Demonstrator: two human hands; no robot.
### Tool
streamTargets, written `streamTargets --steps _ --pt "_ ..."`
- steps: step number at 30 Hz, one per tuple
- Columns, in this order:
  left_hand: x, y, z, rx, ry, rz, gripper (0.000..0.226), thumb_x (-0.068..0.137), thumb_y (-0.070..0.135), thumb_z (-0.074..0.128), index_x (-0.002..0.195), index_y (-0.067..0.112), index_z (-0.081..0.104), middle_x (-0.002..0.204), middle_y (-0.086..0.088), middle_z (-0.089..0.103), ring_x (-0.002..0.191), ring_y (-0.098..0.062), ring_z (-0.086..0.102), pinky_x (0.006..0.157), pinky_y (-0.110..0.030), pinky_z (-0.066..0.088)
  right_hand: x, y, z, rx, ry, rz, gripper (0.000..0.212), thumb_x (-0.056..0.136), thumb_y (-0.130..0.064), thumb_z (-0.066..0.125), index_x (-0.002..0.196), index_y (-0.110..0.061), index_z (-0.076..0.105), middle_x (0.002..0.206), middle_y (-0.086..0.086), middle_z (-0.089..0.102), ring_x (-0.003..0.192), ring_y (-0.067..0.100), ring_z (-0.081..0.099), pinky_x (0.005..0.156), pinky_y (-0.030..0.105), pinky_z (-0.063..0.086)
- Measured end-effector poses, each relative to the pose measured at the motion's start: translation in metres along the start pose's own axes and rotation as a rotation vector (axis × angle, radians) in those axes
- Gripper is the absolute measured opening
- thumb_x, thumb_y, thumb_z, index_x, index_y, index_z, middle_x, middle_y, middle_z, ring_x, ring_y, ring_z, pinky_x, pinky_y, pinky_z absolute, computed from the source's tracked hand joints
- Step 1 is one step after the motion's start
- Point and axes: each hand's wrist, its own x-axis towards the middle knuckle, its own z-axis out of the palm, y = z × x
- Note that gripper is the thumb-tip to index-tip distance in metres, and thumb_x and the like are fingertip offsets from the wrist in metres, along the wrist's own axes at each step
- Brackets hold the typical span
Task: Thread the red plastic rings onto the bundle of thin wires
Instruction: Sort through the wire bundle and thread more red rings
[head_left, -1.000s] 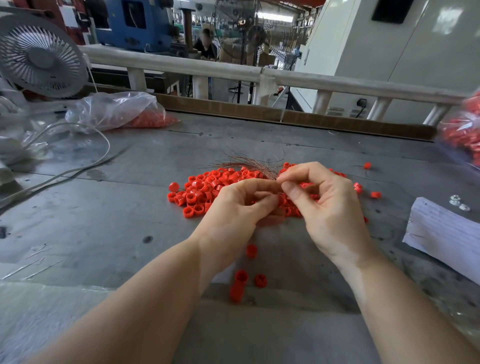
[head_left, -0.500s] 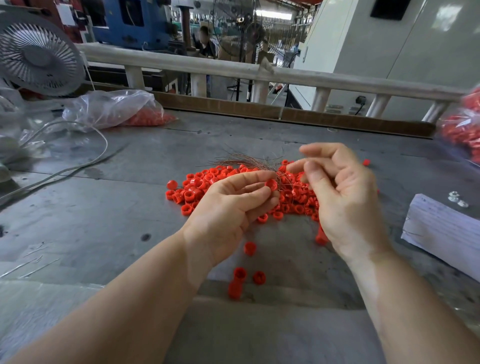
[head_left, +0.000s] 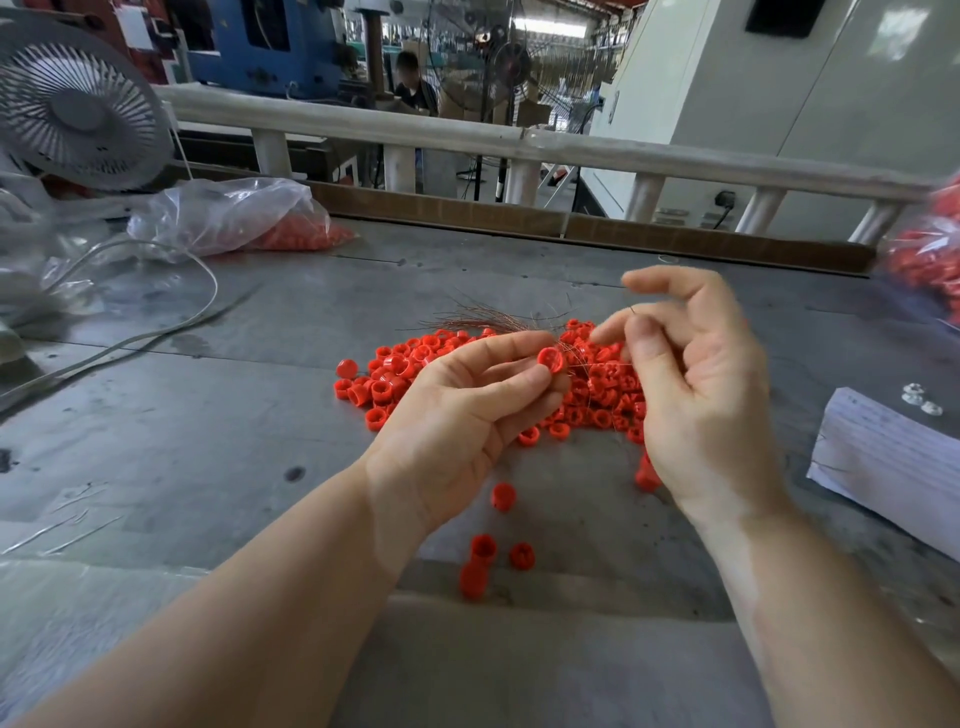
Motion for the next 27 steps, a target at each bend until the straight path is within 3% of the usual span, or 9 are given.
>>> streamTargets --steps 3,7,10,13,17,19,23,27 --pt "0.0 0.0 0.0 -0.014 0.009 -0.004 0.02 0.061 0.002 0.064 0.076 0.01 0.073 0.073 -0.007 0.069 0.067 -0.012 0.069 0.061 -0.018 0.055 0.001 -0.002 -0.002 -0.014 0.123 -0.057 0.011 0.096 -0.005 0.048 0.101 -0.014 0.051 0.09 -0.009 0.068 0.083 0.004 0.065 0.08 0.018 0.047" --pt "0.001 0.0 -0.001 -0.007 0.019 -0.004 0.019 0.063 0.001 0.063 0.08 0.007 0.07 0.072 -0.007 0.069 0.065 -0.013 0.069 0.06 -0.018 0.055 0.0 -0.002 -0.006 -0.13 0.246 -0.185 0.01 0.097 -0.005 0.046 0.097 -0.015 0.049 0.083 -0.001 0.063 0.076 0.013 0.064 0.073 0.025 0.05" --pt "0.001 0.0 -0.001 -0.008 0.026 -0.001 0.017 0.062 0.002 0.063 0.075 0.009 0.071 0.071 -0.007 0.069 0.064 -0.012 0.069 0.06 -0.018 0.055 0.0 -0.002 -0.01 -0.261 0.288 -0.272 0.011 0.099 -0.01 0.042 0.097 -0.017 0.05 0.078 0.003 0.054 0.067 0.021 0.054 0.067 0.03 0.046" --pt "0.0 0.0 0.0 0.003 0.03 0.011 0.023 0.063 0.002 0.063 0.084 0.008 0.069 0.072 -0.006 0.068 0.065 -0.012 0.068 0.061 -0.017 0.055 0.001 -0.001 -0.013 -0.371 0.336 -0.344 0.013 0.101 -0.016 0.034 0.104 -0.016 0.047 0.087 -0.001 0.049 0.077 0.018 0.05 0.074 0.028 0.042" --pt "0.0 -0.001 0.0 0.04 0.029 0.022 0.026 0.078 -0.005 0.057 0.096 0.01 0.068 0.071 -0.005 0.066 0.064 -0.011 0.067 0.062 -0.017 0.054 0.0 0.001 -0.011 -0.348 0.266 -0.276 0.017 0.1 -0.01 0.037 0.11 -0.012 0.05 0.081 0.0 0.054 0.074 0.019 0.055 0.072 0.03 0.044" --pt "0.0 -0.001 0.001 0.06 0.02 0.03 0.026 0.084 -0.006 0.053 0.096 0.01 0.069 0.07 -0.004 0.065 0.063 -0.009 0.065 0.063 -0.016 0.054 -0.001 0.003 -0.008 -0.288 0.189 -0.186 0.013 0.098 -0.01 0.043 0.106 -0.01 0.053 0.079 -0.004 0.061 0.068 0.009 0.056 0.067 0.026 0.047" --pt "-0.001 -0.002 0.002 0.097 0.025 0.053 0.02 0.067 0.008 0.063 0.084 0.012 0.071 0.068 -0.001 0.066 0.063 -0.008 0.064 0.064 -0.016 0.055 -0.003 0.004 -0.001 -0.215 0.007 -0.082 0.006 0.094 -0.015 0.049 0.094 -0.018 0.053 0.07 -0.009 0.06 0.059 0.006 0.053 0.058 0.025 0.044" --pt "-0.001 -0.002 0.001 0.109 0.046 0.071 0.02 0.063 0.007 0.065 0.083 0.009 0.067 0.068 -0.002 0.068 0.061 -0.008 0.065 0.062 -0.017 0.055 -0.005 0.003 0.004 -0.215 -0.089 -0.004 0.013 0.094 -0.016 0.041 0.095 -0.02 0.053 0.065 -0.008 0.05 0.063 0.01 0.05 0.061 0.027 0.042"
